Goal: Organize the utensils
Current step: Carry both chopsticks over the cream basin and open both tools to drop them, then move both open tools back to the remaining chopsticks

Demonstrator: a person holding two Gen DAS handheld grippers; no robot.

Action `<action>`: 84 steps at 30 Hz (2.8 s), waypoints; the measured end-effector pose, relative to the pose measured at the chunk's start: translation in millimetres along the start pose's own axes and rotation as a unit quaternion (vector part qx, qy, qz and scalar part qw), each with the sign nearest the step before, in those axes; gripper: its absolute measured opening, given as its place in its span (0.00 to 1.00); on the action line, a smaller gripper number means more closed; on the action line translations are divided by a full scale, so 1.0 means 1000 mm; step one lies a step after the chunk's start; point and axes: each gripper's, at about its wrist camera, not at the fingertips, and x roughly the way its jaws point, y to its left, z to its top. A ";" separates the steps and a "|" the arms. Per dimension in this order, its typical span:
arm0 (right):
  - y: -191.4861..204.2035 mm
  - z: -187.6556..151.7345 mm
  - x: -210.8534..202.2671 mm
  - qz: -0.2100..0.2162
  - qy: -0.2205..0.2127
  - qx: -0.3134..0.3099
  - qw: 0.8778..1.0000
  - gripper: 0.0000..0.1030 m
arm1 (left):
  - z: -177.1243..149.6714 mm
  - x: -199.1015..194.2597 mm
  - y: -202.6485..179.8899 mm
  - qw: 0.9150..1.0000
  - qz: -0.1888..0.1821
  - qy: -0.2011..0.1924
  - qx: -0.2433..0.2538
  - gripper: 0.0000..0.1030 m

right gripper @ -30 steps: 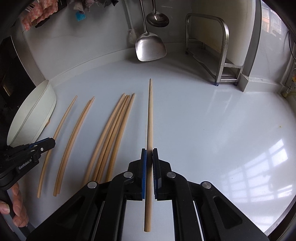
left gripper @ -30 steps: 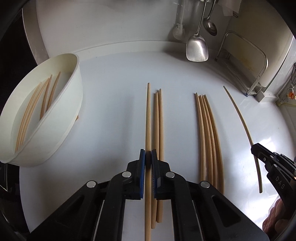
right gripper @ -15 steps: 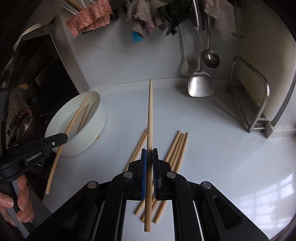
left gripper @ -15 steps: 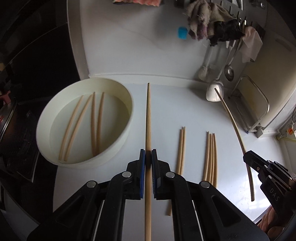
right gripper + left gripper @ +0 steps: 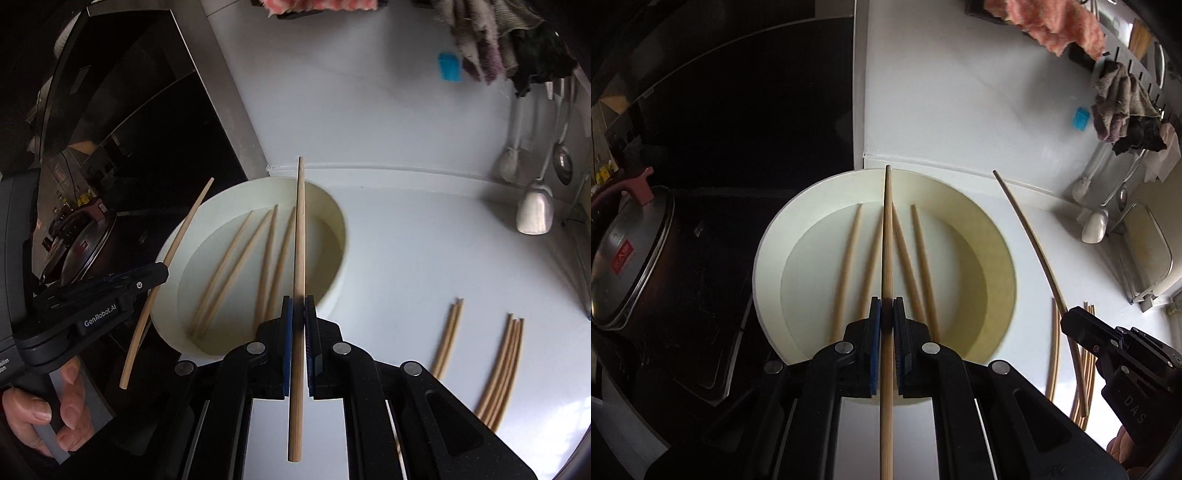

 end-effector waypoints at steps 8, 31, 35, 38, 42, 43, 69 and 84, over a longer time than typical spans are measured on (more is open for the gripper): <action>0.035 0.025 0.081 -0.006 0.048 0.013 0.999 0.06 | 0.021 0.052 0.037 0.999 -0.017 0.030 0.017 0.07; 0.031 0.026 0.154 -0.063 0.118 0.043 0.990 0.06 | 0.034 0.133 0.048 0.993 -0.047 0.093 0.046 0.07; 0.029 0.027 0.160 -0.066 0.123 0.044 0.989 0.06 | 0.035 0.137 0.049 0.993 -0.046 0.098 0.046 0.07; 0.026 0.027 0.160 -0.066 0.121 0.049 0.989 0.06 | 0.035 0.138 0.050 0.993 -0.043 0.104 0.042 0.08; 0.025 0.028 0.150 -0.072 0.112 0.047 0.990 0.07 | 0.036 0.131 0.052 0.994 -0.035 0.094 0.043 0.25; 0.026 0.028 0.147 -0.072 0.109 0.047 0.990 0.07 | 0.036 0.128 0.053 0.994 -0.034 0.089 0.043 0.33; 0.021 -0.016 0.022 -0.108 0.028 0.047 0.993 0.41 | 0.008 0.029 0.049 0.999 -0.013 0.017 0.048 0.76; -0.094 -0.112 -0.073 -0.167 0.032 0.124 0.978 0.53 | -0.048 -0.005 -0.089 0.991 -0.082 0.011 0.108 0.82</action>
